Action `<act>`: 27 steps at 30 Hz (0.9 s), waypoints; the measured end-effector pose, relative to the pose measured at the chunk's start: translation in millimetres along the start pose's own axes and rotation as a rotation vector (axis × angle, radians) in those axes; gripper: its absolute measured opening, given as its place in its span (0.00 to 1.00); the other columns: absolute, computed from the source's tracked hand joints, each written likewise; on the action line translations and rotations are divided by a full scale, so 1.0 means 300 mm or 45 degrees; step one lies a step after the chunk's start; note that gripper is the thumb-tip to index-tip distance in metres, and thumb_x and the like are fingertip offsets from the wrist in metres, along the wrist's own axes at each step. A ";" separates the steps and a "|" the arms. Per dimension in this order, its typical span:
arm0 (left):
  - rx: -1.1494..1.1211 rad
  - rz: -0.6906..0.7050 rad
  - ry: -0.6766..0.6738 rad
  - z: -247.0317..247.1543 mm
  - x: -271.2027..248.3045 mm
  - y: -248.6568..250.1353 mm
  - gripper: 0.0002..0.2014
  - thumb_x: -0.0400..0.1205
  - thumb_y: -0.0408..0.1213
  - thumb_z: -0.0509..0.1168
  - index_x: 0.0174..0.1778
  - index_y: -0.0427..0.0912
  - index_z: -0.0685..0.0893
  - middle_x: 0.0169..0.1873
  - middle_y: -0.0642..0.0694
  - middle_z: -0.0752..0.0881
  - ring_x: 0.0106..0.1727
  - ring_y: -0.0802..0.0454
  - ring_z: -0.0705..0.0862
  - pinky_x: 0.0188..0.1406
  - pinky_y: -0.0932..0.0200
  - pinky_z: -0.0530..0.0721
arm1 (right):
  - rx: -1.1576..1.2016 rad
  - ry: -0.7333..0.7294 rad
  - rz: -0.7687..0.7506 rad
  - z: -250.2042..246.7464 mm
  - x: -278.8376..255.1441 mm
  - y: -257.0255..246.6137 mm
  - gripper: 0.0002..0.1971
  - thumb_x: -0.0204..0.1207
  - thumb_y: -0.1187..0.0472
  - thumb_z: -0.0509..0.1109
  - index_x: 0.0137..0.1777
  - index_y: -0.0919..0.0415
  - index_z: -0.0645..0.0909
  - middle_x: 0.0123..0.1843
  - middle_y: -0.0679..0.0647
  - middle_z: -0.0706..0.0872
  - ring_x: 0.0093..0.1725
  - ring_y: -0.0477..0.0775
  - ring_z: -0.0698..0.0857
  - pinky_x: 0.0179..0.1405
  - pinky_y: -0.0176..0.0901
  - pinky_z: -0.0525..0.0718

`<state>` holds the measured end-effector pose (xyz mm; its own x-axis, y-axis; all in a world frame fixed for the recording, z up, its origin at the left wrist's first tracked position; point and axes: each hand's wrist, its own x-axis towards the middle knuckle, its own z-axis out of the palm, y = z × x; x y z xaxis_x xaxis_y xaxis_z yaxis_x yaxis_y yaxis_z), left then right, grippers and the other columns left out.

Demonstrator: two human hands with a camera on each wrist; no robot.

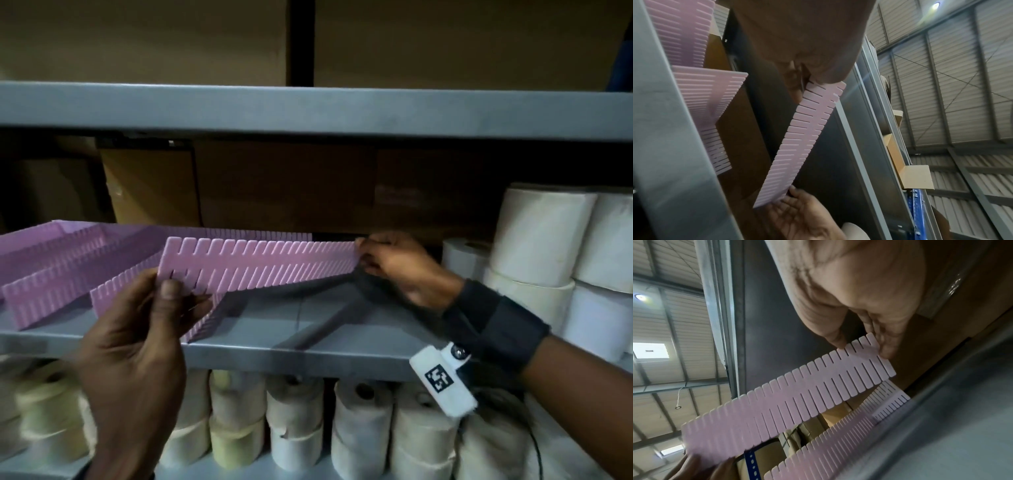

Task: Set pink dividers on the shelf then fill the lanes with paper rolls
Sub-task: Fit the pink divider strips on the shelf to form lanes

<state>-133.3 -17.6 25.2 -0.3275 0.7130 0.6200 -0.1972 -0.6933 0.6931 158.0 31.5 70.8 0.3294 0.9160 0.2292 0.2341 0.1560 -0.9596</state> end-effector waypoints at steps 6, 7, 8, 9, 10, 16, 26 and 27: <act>0.176 0.064 0.018 -0.062 -0.009 -0.069 0.10 0.87 0.51 0.68 0.59 0.54 0.90 0.49 0.58 0.94 0.51 0.47 0.94 0.57 0.37 0.92 | -0.008 0.045 0.015 0.103 0.142 -0.082 0.07 0.78 0.59 0.73 0.54 0.57 0.86 0.45 0.48 0.89 0.44 0.46 0.86 0.44 0.41 0.81; 0.275 0.089 0.003 -0.067 -0.009 -0.068 0.12 0.87 0.53 0.66 0.61 0.54 0.89 0.50 0.56 0.94 0.52 0.47 0.94 0.57 0.38 0.91 | -0.022 0.027 0.011 0.117 0.169 -0.093 0.08 0.79 0.58 0.72 0.56 0.55 0.86 0.47 0.47 0.89 0.44 0.45 0.86 0.45 0.40 0.80; 0.369 0.147 -0.024 -0.069 -0.005 -0.061 0.14 0.86 0.54 0.64 0.60 0.54 0.90 0.51 0.54 0.93 0.52 0.48 0.93 0.56 0.40 0.91 | -0.026 0.002 0.004 0.125 0.196 -0.101 0.06 0.80 0.58 0.71 0.55 0.53 0.86 0.46 0.46 0.89 0.43 0.43 0.86 0.44 0.38 0.80; 0.455 0.194 -0.053 -0.073 0.001 -0.054 0.15 0.87 0.54 0.63 0.59 0.53 0.90 0.51 0.54 0.92 0.51 0.49 0.93 0.53 0.43 0.92 | -0.001 -0.025 0.001 0.139 0.223 -0.108 0.03 0.81 0.58 0.70 0.51 0.52 0.85 0.44 0.45 0.89 0.42 0.43 0.86 0.44 0.38 0.81; 0.520 0.237 -0.083 -0.075 0.005 -0.048 0.16 0.87 0.53 0.62 0.59 0.50 0.91 0.51 0.53 0.90 0.50 0.51 0.92 0.49 0.46 0.92 | 0.051 -0.045 -0.003 0.146 0.251 -0.112 0.03 0.81 0.59 0.70 0.48 0.52 0.85 0.42 0.45 0.89 0.41 0.44 0.87 0.46 0.39 0.85; 0.746 0.294 -0.211 -0.039 0.020 -0.043 0.09 0.86 0.46 0.70 0.55 0.48 0.93 0.45 0.54 0.92 0.44 0.63 0.90 0.37 0.74 0.84 | 0.100 -0.205 0.010 0.188 0.407 -0.102 0.04 0.83 0.59 0.68 0.48 0.56 0.84 0.45 0.53 0.91 0.47 0.52 0.91 0.50 0.49 0.91; 0.804 0.410 -0.268 0.019 0.020 -0.091 0.08 0.81 0.44 0.70 0.50 0.64 0.86 0.39 0.69 0.89 0.40 0.71 0.89 0.40 0.66 0.86 | 0.159 -0.275 -0.036 0.228 0.550 -0.022 0.04 0.81 0.63 0.69 0.47 0.56 0.85 0.46 0.53 0.90 0.46 0.52 0.90 0.42 0.46 0.89; 0.804 0.407 -0.266 0.025 0.022 -0.096 0.08 0.81 0.44 0.70 0.51 0.65 0.86 0.39 0.69 0.89 0.41 0.71 0.89 0.41 0.68 0.86 | 0.168 -0.288 -0.044 0.230 0.560 -0.020 0.04 0.81 0.63 0.69 0.48 0.57 0.85 0.48 0.54 0.90 0.47 0.53 0.90 0.43 0.48 0.89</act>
<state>-122.9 8.0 12.1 -0.0845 0.5351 0.8405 0.4685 -0.7232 0.5075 148.8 209.8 103.8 0.1067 0.9662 0.2345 0.1155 0.2222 -0.9681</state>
